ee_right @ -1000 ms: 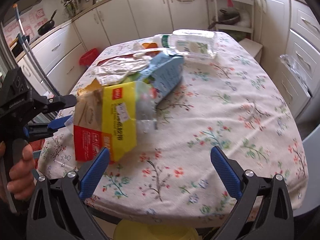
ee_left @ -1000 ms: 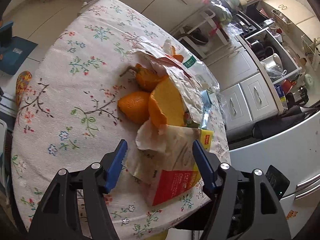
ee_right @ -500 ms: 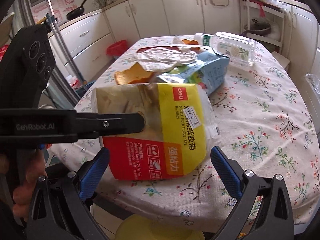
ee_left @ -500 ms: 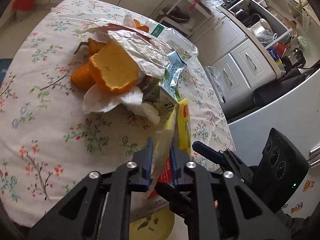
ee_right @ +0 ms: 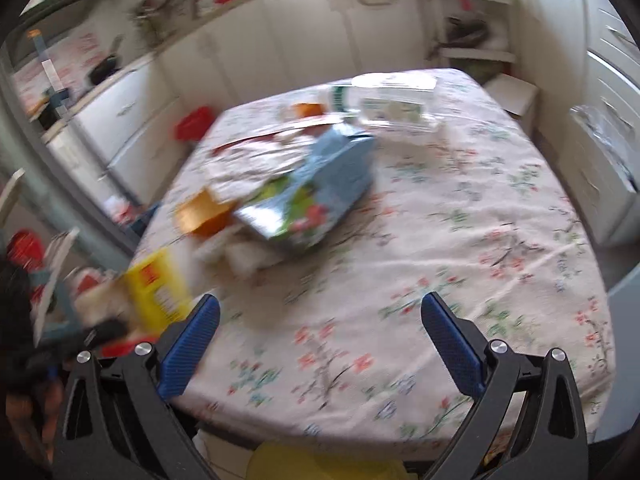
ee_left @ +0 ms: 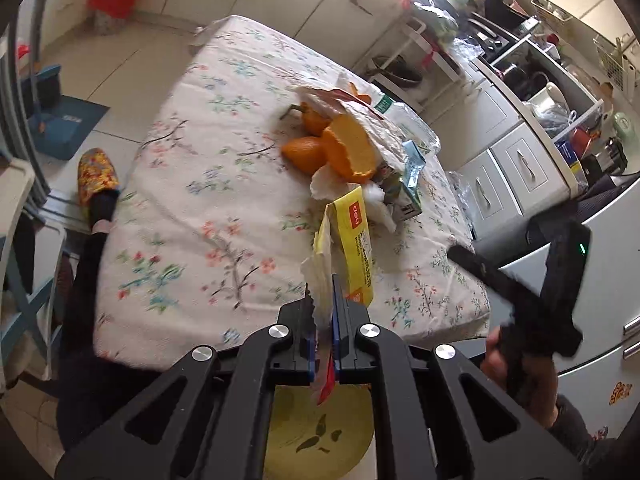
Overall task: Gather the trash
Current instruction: 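Lift the snack bag with the left gripper off the table, then grasp the blue juice carton with the right gripper while left holds bag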
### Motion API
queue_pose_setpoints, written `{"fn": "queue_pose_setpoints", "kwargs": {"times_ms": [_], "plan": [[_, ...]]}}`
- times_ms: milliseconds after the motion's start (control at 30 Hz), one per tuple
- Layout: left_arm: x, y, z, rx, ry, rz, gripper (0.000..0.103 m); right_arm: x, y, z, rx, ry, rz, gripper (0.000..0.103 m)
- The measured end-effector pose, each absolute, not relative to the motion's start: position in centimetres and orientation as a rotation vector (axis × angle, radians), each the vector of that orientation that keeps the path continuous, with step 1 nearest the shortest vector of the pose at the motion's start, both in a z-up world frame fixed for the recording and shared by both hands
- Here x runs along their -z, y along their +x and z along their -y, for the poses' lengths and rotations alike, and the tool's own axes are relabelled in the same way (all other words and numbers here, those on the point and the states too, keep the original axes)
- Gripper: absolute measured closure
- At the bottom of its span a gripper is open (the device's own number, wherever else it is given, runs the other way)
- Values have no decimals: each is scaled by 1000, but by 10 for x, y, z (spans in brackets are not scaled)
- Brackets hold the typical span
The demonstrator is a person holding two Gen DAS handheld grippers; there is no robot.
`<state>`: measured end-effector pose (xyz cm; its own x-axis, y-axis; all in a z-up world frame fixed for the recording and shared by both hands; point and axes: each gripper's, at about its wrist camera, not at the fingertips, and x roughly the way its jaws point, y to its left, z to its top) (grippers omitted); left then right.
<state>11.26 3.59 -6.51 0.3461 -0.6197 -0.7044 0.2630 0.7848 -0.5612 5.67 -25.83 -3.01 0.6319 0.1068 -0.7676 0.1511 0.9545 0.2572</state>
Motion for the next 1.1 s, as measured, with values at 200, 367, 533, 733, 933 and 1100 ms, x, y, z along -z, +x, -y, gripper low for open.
{"fn": "queue_pose_setpoints", "kwargs": {"times_ms": [200,367,533,733,933,1100], "plan": [[75,101,-50,589,-433,-1083,97,36,115,243,110,288,-911,6],[75,97,-42,613,-444,-1081,97,49,144,230,143,177,-938,11],[70,92,-38,640,-421,-1066,97,44,124,267,169,208,-934,31],[68,92,-32,649,-423,-1063,97,40,112,299,209,186,-929,24],[63,92,-25,628,-408,-1056,97,39,150,276,224,18,-893,18],[58,91,-19,614,-394,-1047,97,54,153,297,191,124,-941,43]]}}
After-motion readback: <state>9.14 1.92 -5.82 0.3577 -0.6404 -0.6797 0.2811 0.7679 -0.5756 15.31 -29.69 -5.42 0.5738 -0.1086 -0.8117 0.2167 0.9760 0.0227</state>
